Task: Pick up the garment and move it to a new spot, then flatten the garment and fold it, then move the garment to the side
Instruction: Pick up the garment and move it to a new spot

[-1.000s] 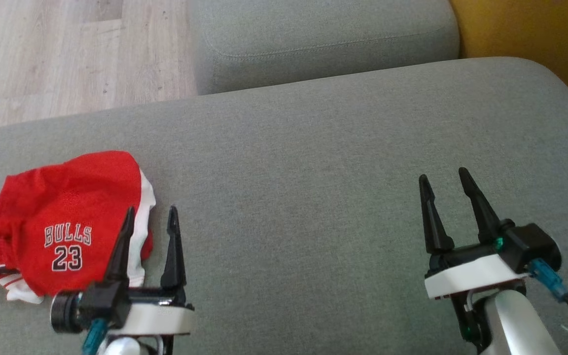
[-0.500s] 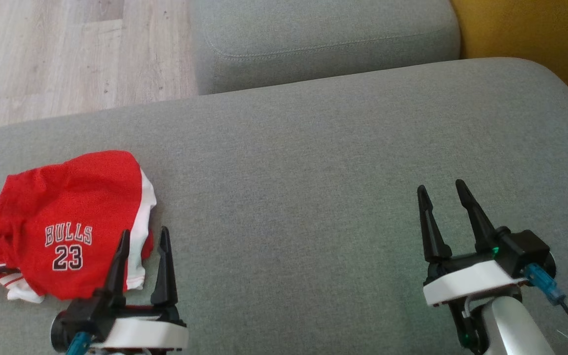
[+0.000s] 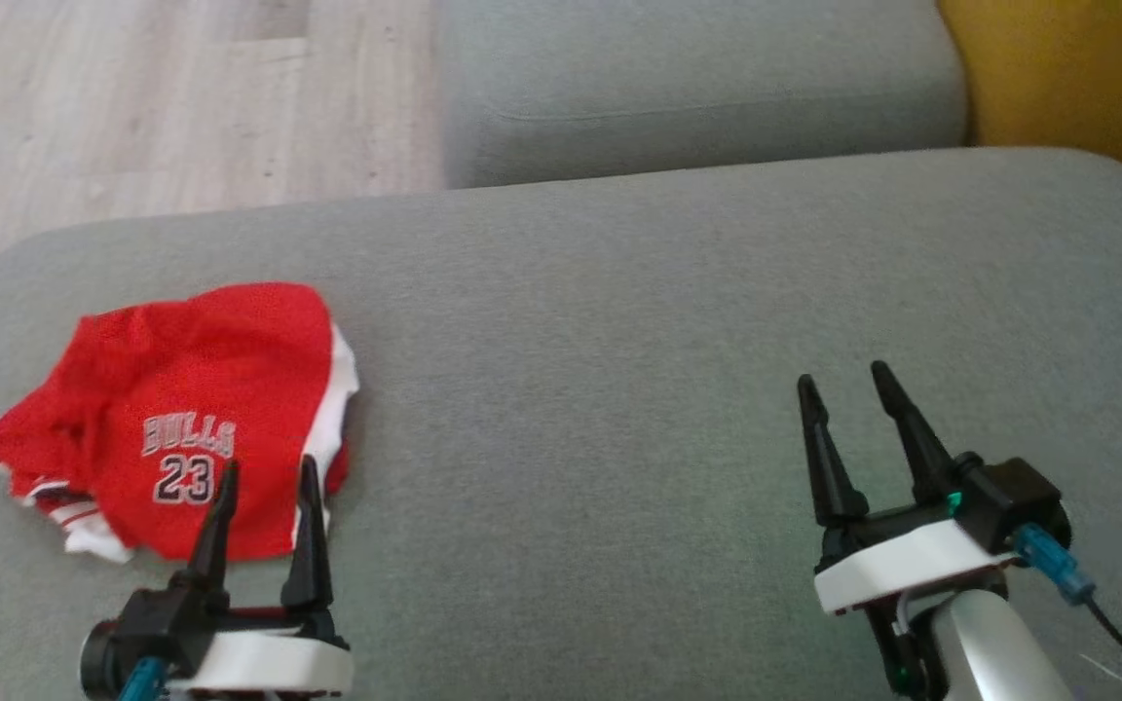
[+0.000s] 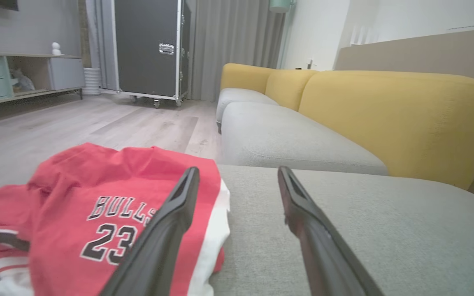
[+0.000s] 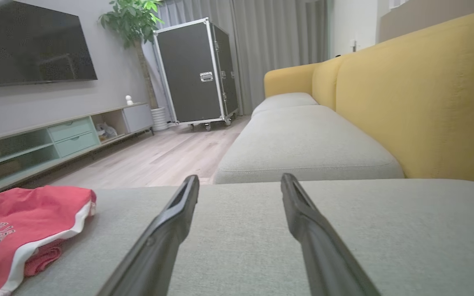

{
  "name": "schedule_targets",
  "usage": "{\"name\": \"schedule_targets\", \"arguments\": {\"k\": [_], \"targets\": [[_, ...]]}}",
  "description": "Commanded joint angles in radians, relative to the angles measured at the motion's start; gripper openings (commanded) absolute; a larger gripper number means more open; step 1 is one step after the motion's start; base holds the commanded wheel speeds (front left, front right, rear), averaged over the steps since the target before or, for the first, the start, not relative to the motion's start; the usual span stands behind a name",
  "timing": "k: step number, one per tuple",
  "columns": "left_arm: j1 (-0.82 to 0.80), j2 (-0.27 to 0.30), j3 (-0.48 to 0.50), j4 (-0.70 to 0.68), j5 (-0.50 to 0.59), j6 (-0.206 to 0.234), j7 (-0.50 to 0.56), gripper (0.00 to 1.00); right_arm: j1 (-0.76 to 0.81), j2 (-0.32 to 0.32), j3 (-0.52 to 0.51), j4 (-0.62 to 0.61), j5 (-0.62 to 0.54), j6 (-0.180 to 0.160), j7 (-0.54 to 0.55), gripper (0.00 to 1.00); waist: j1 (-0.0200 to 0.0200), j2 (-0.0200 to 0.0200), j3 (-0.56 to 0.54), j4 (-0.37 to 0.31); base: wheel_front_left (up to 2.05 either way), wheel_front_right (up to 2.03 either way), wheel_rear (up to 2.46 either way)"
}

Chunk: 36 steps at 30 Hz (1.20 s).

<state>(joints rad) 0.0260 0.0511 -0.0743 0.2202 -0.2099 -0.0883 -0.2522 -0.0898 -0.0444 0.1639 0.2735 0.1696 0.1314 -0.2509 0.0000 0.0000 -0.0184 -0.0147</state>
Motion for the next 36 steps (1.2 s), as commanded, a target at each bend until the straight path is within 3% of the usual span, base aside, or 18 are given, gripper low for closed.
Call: {"name": "schedule_targets", "arguments": {"k": [1, 20, 27, 36], "targets": [[-0.044, -0.001, 0.040, -0.027, 0.009, 0.002, -0.010, 1.00, -0.018, -0.006, 0.031, -0.028, 0.007, -0.001, -0.011, 1.00, 0.0000, 0.0000, -0.010, 0.028, 0.00, 0.00, 0.00], [0.024, -0.001, 0.118, -0.032, 0.044, 0.005, -0.010, 1.00, 0.031, -0.006, 0.155, -0.022, 0.073, -0.001, -0.011, 1.00, 0.0000, 0.0000, -0.072, 0.255, 0.00, 0.00, 0.00], [0.024, 0.006, 0.149, -0.033, 0.057, -0.007, -0.010, 1.00, 0.032, -0.006, 0.180, -0.024, 0.082, -0.001, -0.011, 1.00, 0.0000, 0.0000, -0.067, 0.262, 0.00, 0.00, 0.00], [-0.148, 0.141, 0.112, 0.050, 0.087, -0.034, 0.042, 1.00, -0.001, -0.006, 0.182, -0.034, 0.062, -0.001, -0.011, 1.00, 0.0000, 0.0000, 0.024, 0.218, 0.00, 0.00, 0.00]]}}
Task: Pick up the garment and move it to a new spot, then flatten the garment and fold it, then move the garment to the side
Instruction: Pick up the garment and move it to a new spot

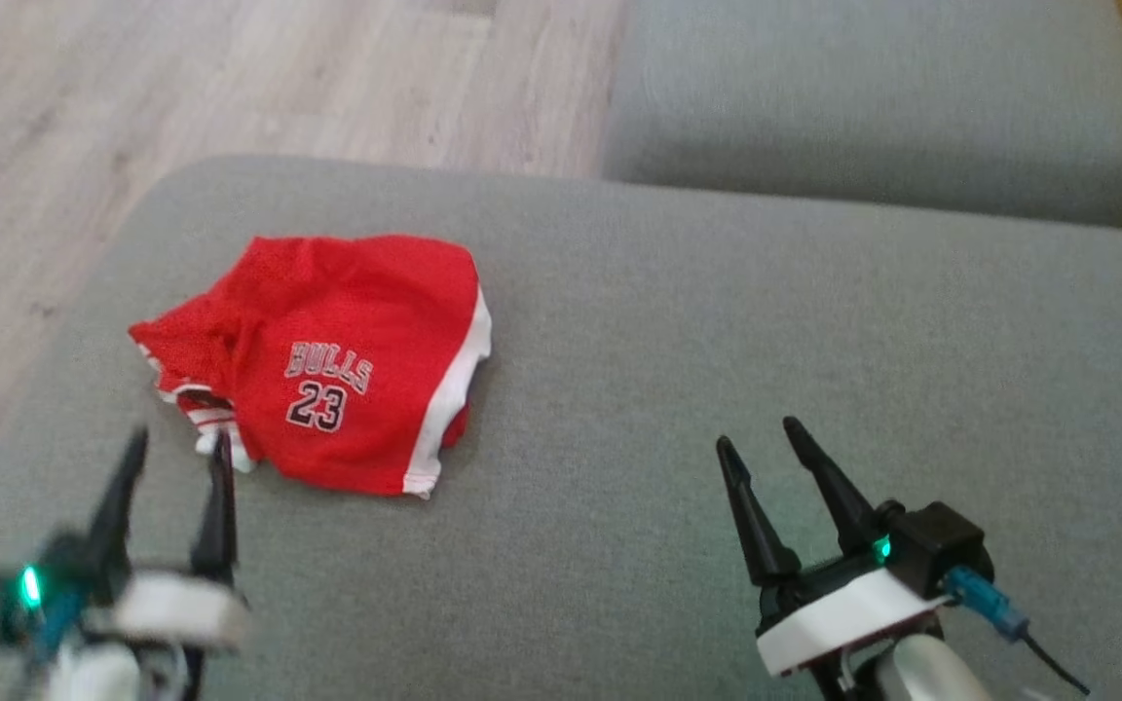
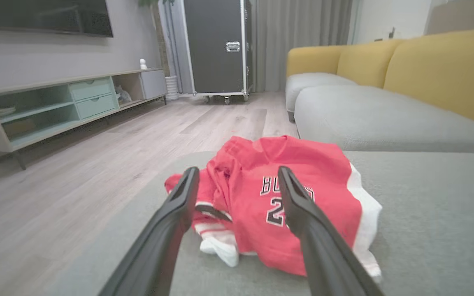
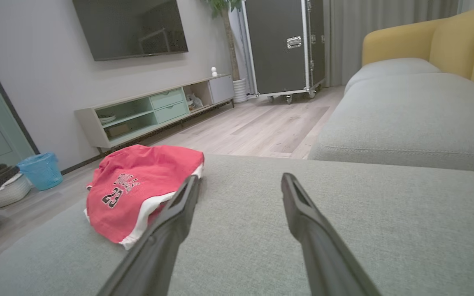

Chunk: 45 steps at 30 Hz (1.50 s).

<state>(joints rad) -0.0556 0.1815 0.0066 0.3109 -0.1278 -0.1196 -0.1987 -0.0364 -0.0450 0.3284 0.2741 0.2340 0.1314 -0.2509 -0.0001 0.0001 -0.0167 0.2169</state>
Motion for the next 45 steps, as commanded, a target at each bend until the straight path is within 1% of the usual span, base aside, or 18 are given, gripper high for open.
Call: {"name": "schedule_targets", "arguments": {"k": [1, 4, 7, 9, 11, 14, 17, 22, 25, 26, 27, 31, 37, 39, 43, 45], "targets": [[-0.108, 0.034, 0.021, -0.026, 0.001, -0.005, 0.015, 1.00, -0.062, -0.005, 0.013, -0.038, -0.007, -0.001, -0.011, 1.00, 0.0001, -0.0001, 0.040, -0.020, 0.00, 0.00, 0.00], [-0.245, 0.101, -0.021, 0.020, -0.038, -0.010, 0.132, 1.00, -0.087, -0.005, -0.004, -0.050, -0.024, -0.001, -0.011, 1.00, 0.0001, -0.0001, 0.099, -0.038, 0.00, 0.00, 0.00], [-0.377, 0.187, -0.103, 0.073, -0.102, -0.011, 0.259, 1.00, -0.110, -0.005, -0.021, -0.063, -0.039, -0.001, -0.011, 1.00, 0.0001, -0.0001, 0.160, -0.061, 0.00, 0.00, 0.00], [-0.459, 0.233, -0.141, 0.111, -0.155, -0.011, 0.340, 1.00, -0.124, -0.005, -0.037, -0.073, -0.047, -0.001, -0.011, 1.00, 0.0001, -0.0001, 0.196, -0.075, 0.00, 0.00, 0.00], [-0.531, 0.286, -0.190, 0.154, -0.184, -0.011, 0.410, 1.00, -0.137, -0.005, -0.049, -0.083, -0.053, -0.001, -0.011, 1.00, 0.0001, -0.0001, 0.231, -0.091, 0.00, 0.00, 0.00], [-0.618, 0.324, -0.229, 0.225, -0.248, -0.011, 0.491, 1.00, -0.150, -0.005, -0.066, -0.092, -0.060, -0.001, -0.011, 1.00, 0.0001, -0.0001, 0.269, -0.111, 0.00, 0.00, 0.00], [-0.679, 0.348, -0.238, 0.305, -0.289, -0.011, 0.533, 1.00, -0.159, -0.005, -0.073, -0.099, -0.063, -0.001, -0.011, 1.00, 0.0001, -0.0001, 0.294, -0.131, 0.00, 0.00, 0.00], [-0.729, 0.375, -0.267, 0.408, -0.341, -0.011, 0.559, 1.00, -0.174, -0.005, -0.073, -0.106, -0.064, -0.001, -0.011, 1.00, 0.0001, -0.0001, 0.324, -0.165, 0.00, 0.00, 0.00], [-0.745, 0.377, -0.288, 0.450, -0.379, -0.011, 0.563, 1.00, -0.180, -0.005, -0.080, -0.112, -0.064, -0.001, -0.011, 1.00, 0.0001, -0.0001, 0.337, -0.175, 0.00, 0.00, 0.00], [-0.748, 0.375, -0.297, 0.458, -0.394, -0.011, 0.563, 0.43, -0.180, -0.005, -0.082, -0.114, -0.064, -0.001, -0.011, 1.00, 0.0001, -0.0001, 0.338, -0.176, 0.00, 0.00, 0.00], [-0.752, 0.374, -0.302, 0.464, -0.409, -0.011, 0.556, 0.00, -0.180, -0.005, -0.084, -0.114, -0.064, -0.001, -0.011, 1.00, 0.0001, -0.0001, 0.339, -0.177, 0.00, 0.00, 0.00], [-0.766, 0.377, -0.319, 0.468, -0.443, -0.011, 0.485, 0.00, -0.174, -0.005, -0.085, -0.108, -0.063, -0.001, -0.011, 1.00, 0.0001, -0.0001, 0.324, -0.177, 0.00, 0.00, 0.00], [-0.793, 0.372, -0.297, 0.437, -0.476, -0.011, 0.297, 0.00, -0.161, -0.005, -0.081, -0.094, -0.052, -0.001, -0.011, 1.00, 0.0001, -0.0001, 0.259, -0.169, 0.00, 0.00, 0.00], [-0.792, 0.359, -0.280, 0.418, -0.497, -0.011, 0.244, 0.00, -0.148, -0.005, -0.078, -0.085, -0.043, -0.001, -0.011, 1.00, 0.0001, -0.0001, 0.225, -0.167, 0.00, 0.00, 0.00], [-0.766, 0.351, -0.262, 0.354, -0.521, -0.011, 0.172, 0.00, -0.121, -0.005, -0.060, -0.069, -0.025, -0.001, -0.011, 1.00, 0.0001, -0.0001, 0.153, -0.173, 0.00, 0.00, 0.00], [-0.758, 0.349, -0.257, 0.332, -0.526, -0.010, 0.158, 0.00, -0.117, -0.005, -0.057, -0.068, -0.020, -0.001, -0.011, 1.00, 0.0001, -0.0001, 0.139, -0.175, 0.00, 0.00, 0.00]]}}
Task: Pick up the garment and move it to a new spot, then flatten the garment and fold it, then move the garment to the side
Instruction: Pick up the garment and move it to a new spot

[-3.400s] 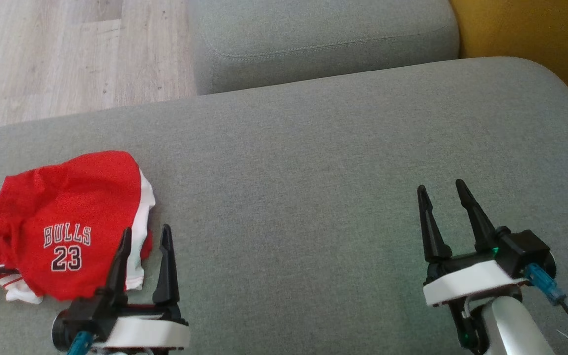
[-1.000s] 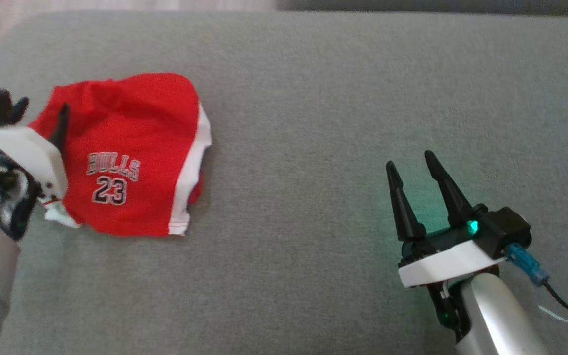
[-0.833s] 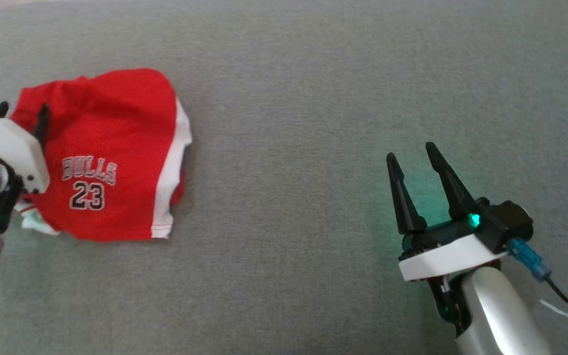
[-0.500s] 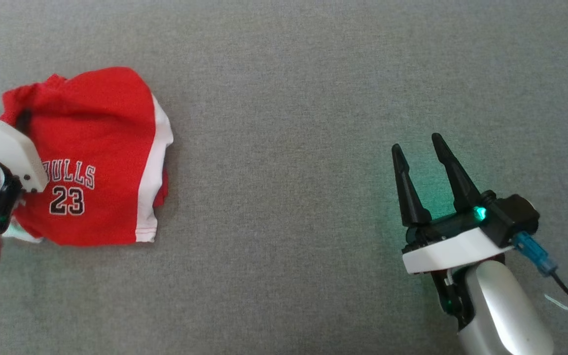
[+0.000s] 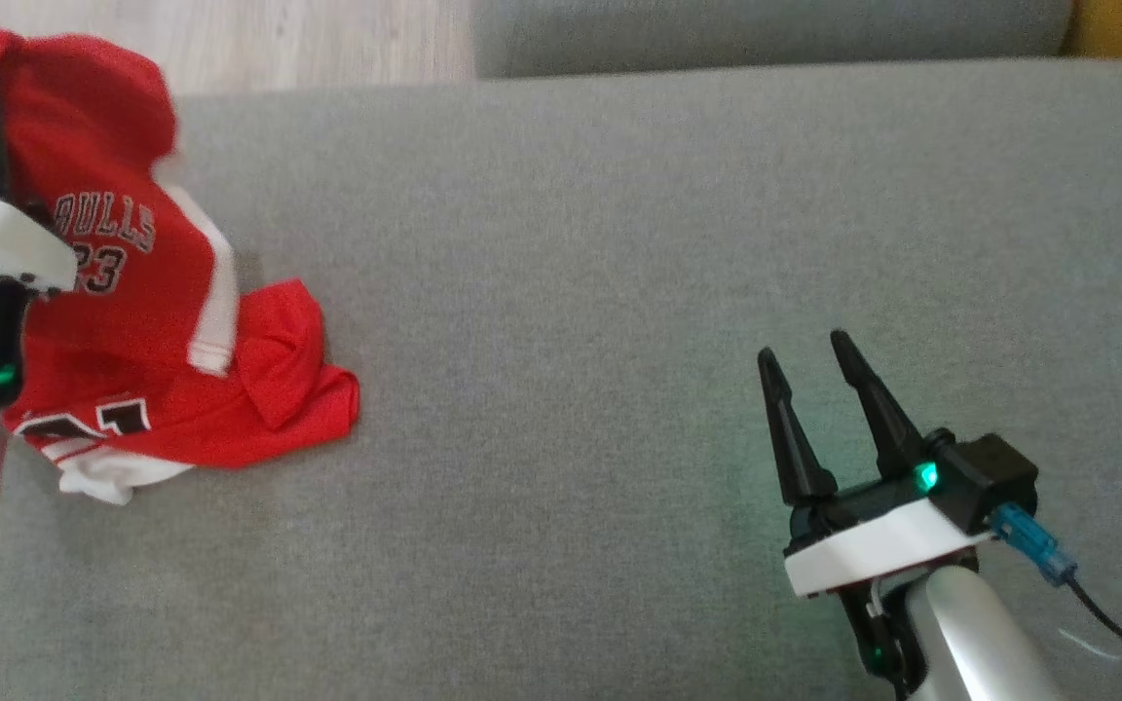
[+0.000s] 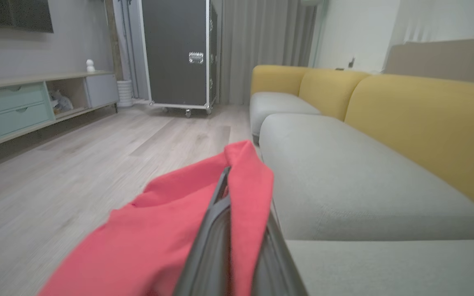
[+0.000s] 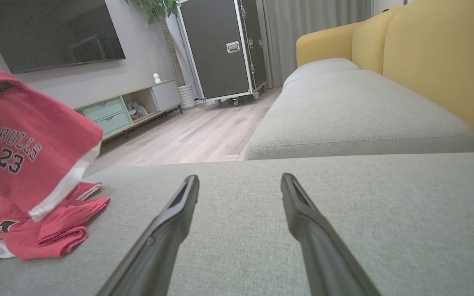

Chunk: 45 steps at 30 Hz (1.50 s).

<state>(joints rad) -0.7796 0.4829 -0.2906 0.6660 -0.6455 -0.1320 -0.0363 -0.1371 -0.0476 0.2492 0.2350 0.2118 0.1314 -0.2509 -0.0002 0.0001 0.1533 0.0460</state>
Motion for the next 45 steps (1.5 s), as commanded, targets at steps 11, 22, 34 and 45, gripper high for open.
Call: {"name": "schedule_targets", "arguments": {"k": [11, 22, 34, 45], "targets": [[0.099, -0.013, -0.022, -0.362, -0.019, 0.058, 0.070, 0.00, -0.013, -0.003, 0.027, -0.043, 0.045, -0.001, -0.011, 1.00, 0.0002, -0.0001, -0.098, -0.083, 0.00, 0.00, 0.00], [0.103, -0.138, -0.179, -0.510, 0.039, 0.103, 0.156, 0.00, -0.076, -0.003, 0.021, -0.109, 0.090, -0.001, -0.011, 1.00, 0.0002, -0.0001, -0.011, -0.281, 0.00, 0.00, 0.00], [-0.049, -0.197, -0.252, -0.284, 0.133, 0.079, 0.073, 1.00, -0.119, -0.003, 0.000, -0.171, 0.141, -0.001, -0.011, 1.00, 0.0002, -0.0001, 0.090, -0.428, 0.00, 0.00, 0.00], [0.052, -0.124, -0.187, -0.194, 0.140, 0.091, -0.172, 1.00, -0.083, -0.003, -0.057, -0.152, 0.051, -0.001, -0.011, 1.00, 0.0002, -0.0001, 0.006, -0.245, 0.00, 0.00, 0.00]]}}
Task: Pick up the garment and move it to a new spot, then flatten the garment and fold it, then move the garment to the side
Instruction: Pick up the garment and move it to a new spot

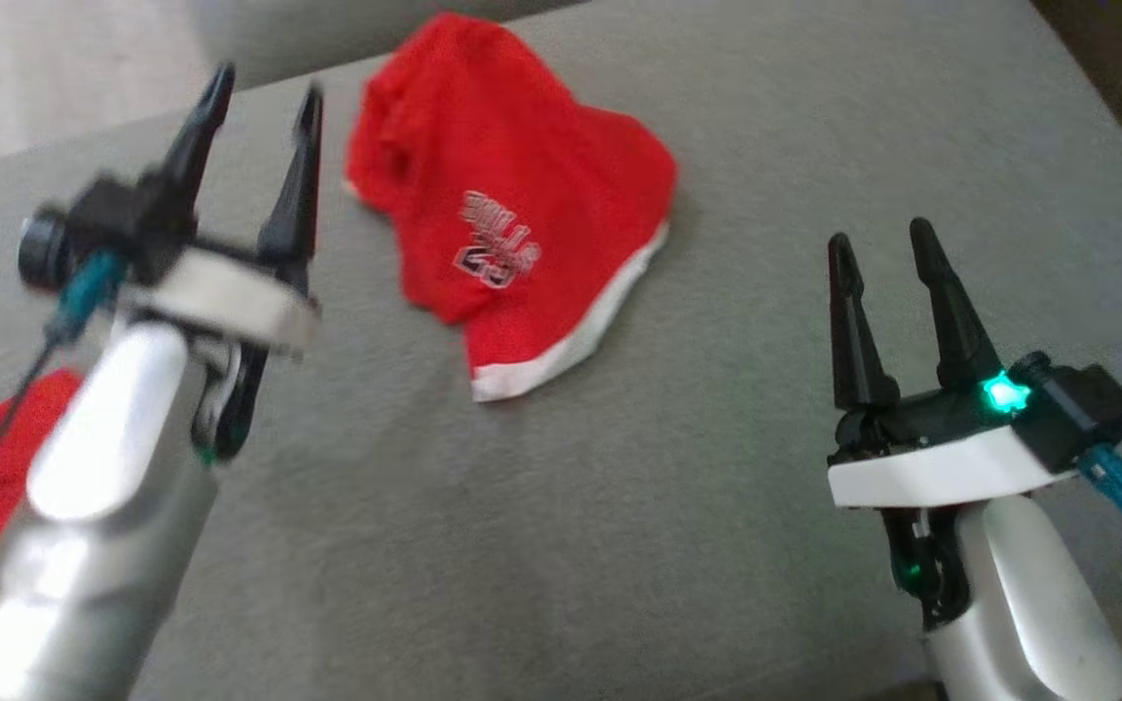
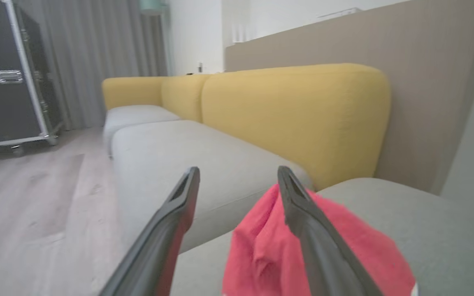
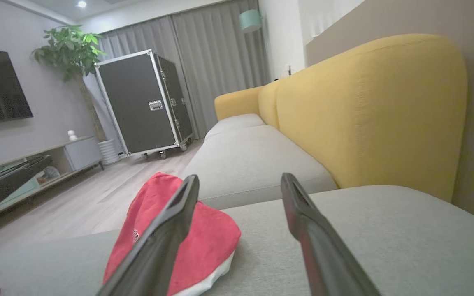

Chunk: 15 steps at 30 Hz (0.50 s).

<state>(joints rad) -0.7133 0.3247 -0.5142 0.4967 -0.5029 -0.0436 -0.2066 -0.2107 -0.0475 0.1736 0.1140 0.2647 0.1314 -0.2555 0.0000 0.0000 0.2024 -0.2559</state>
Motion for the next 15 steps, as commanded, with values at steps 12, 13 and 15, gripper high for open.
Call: {"name": "schedule_targets", "arguments": {"k": [12, 13, 15], "targets": [[0.421, 0.011, 0.138, -0.228, 0.010, 0.119, -0.055, 1.00, 0.080, -0.003, 0.023, 0.036, -0.085, -0.001, -0.006, 1.00, 0.0000, 0.0000, -0.185, 0.247, 0.00, 0.00, 0.00], [0.458, 0.002, 0.153, -0.259, 0.020, 0.128, -0.055, 1.00, 0.086, -0.003, 0.023, 0.039, -0.085, -0.001, -0.006, 1.00, 0.0000, 0.0000, -0.190, 0.253, 0.00, 0.00, 0.00], [0.523, -0.023, 0.179, -0.306, 0.037, 0.139, -0.055, 1.00, 0.095, -0.003, 0.024, 0.044, -0.085, -0.001, -0.006, 1.00, 0.0000, 0.0000, -0.196, 0.264, 0.00, 0.00, 0.00]]}}
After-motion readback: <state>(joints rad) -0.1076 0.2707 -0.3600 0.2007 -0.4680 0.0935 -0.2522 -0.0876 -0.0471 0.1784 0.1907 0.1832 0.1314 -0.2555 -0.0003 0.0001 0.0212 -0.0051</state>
